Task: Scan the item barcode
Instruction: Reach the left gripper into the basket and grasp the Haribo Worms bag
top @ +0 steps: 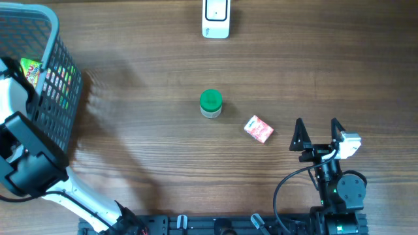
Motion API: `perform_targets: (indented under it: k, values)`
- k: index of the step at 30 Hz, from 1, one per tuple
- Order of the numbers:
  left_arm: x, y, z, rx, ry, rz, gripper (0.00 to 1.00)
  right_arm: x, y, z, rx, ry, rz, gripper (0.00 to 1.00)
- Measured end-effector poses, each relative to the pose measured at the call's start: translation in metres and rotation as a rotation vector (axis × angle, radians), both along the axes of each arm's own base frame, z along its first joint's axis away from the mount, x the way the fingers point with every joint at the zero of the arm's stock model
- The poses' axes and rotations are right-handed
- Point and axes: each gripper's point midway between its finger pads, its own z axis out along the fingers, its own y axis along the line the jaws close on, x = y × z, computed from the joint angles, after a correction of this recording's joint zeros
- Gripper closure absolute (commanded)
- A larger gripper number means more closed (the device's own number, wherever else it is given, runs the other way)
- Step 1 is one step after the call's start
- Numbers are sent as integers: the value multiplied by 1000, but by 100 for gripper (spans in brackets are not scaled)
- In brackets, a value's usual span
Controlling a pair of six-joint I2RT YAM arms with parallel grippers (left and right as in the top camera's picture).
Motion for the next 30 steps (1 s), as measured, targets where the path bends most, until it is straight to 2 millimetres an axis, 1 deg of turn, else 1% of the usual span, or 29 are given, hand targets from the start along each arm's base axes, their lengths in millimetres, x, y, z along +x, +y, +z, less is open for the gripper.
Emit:
perform_targets:
  k: [1,3,7,11,14,17,20,23,25,26,27,28,30]
  values:
    - [9,-2,0,2,-28,-14,0,0,0,0,0,0,0,0]
    - [19,-4,0,-5,-67,-27,0,0,0,0,0,0,0,0]
    - [49,-13,2,-66,-218,-45,0,0,0,0,0,0,0,0]
    - [68,-23,3,-131,-321,-49,0,0,0,0,0,0,0,0]
    - [73,-29,2,-163,-351,-49,0,0,0,0,0,0,0,0]
    - [87,-30,6,-171,-410,-70,0,0,0,0,0,0,0,0]
    - [98,-36,9,-199,-454,-93,0,0,0,0,0,0,0,0]
    - [101,-42,8,-216,-459,-106,0,0,0,0,0,0,0,0]
    - [101,-46,3,-227,-446,-109,2,0,0,0,0,0,0,1]
    - [99,-49,-2,-241,-431,-107,12,0,0,0,0,0,0,0]
    - [98,-50,-5,-249,-419,-105,38,0,0,0,0,0,0,0]
    - [98,-51,-6,-254,-412,-105,57,0,0,0,0,0,0,0]
    - [94,-51,-11,-260,-383,-98,88,0,0,0,0,0,0,0]
